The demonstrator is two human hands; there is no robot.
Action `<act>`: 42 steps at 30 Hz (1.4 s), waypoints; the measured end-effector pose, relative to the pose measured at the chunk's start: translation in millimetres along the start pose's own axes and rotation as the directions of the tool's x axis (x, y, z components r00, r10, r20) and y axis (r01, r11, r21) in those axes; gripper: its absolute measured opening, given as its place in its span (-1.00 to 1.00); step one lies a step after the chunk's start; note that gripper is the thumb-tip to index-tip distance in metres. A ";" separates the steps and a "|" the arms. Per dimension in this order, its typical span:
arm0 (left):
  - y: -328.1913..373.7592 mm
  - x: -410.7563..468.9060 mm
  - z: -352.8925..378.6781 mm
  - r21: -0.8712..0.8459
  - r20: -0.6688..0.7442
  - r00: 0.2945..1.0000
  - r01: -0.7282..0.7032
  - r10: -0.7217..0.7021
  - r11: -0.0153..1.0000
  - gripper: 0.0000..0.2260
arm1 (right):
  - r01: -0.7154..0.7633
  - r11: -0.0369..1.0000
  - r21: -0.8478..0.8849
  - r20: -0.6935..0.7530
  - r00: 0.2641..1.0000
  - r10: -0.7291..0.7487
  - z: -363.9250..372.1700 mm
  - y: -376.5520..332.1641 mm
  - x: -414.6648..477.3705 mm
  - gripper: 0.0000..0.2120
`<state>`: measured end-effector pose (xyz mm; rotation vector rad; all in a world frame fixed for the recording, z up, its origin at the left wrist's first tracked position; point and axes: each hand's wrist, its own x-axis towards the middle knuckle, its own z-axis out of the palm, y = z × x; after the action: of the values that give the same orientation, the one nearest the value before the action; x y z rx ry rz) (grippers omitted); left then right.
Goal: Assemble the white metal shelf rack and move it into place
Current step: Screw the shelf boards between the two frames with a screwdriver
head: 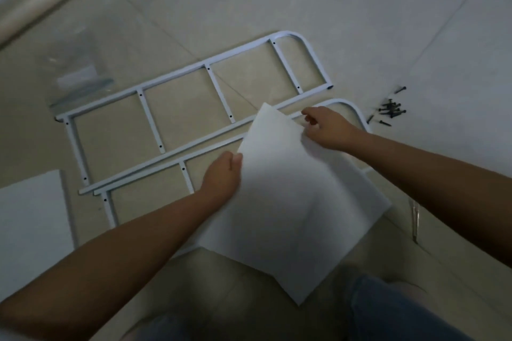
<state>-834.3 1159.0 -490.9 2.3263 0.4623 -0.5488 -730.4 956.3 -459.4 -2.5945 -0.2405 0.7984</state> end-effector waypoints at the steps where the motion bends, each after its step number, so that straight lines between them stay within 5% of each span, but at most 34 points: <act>1: -4.1 1.0 -4.6 0.019 -0.084 0.996 -0.002 0.004 1.000 -0.67 | -0.037 0.999 -0.031 0.000 0.999 0.037 0.9 9.1 -2.6 -0.51; 5: -29.0 12.2 -29.9 0.001 -0.305 0.951 0.060 -0.056 0.998 -0.55 | -0.108 0.966 -0.234 0.074 0.989 0.129 19.1 43.9 -20.2 -0.51; 9: -46.2 15.7 -45.7 -0.047 -0.414 0.891 0.181 -0.184 0.982 -0.49 | -0.147 0.958 -0.245 0.036 0.986 0.161 38.3 53.0 -31.4 -0.22; 18: -29.4 15.5 -48.2 -0.216 -0.338 0.868 0.305 -0.364 0.928 -0.48 | -0.062 0.977 -0.202 0.327 0.937 0.127 -1.6 38.0 -7.2 -0.54; 21: -16.5 21.2 -49.0 -0.313 -0.273 0.842 0.381 -0.466 0.870 -0.49 | -0.048 0.999 -0.002 0.380 0.924 0.045 -30.3 29.4 -9.6 -0.79; 23: -1.8 25.4 -48.5 -0.402 -0.215 0.823 0.416 -0.526 0.815 -0.51 | -0.040 0.991 0.130 0.319 0.948 -0.003 -54.4 27.5 -12.5 -0.90; 27: 31.4 38.2 -48.4 -0.550 -0.193 0.825 0.358 -0.532 0.754 -0.52 | -0.079 0.942 0.326 -0.039 0.995 0.097 -103.7 36.6 -21.6 -0.93; 32: 68.1 52.7 -45.0 -0.467 -0.408 0.824 0.182 -0.394 0.865 -0.48 | -0.028 0.587 0.809 -0.213 0.917 0.337 -131.6 58.4 -35.2 -0.86; 37: 92.8 58.7 -27.0 -0.380 -0.469 0.828 0.124 -0.306 0.917 -0.51 | 0.024 0.338 0.941 -0.212 0.820 0.532 -110.3 74.3 -22.7 -0.82; 42: 105.7 52.5 -11.2 -0.371 -0.429 0.826 0.207 -0.365 0.905 -0.53 | 0.184 0.011 0.983 -0.131 0.654 0.745 -98.8 99.5 -3.6 -0.79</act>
<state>-737.8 1102.2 -452.2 2.0783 1.0792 0.0055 -672.9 832.6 -426.7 -1.2388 0.9318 -0.0961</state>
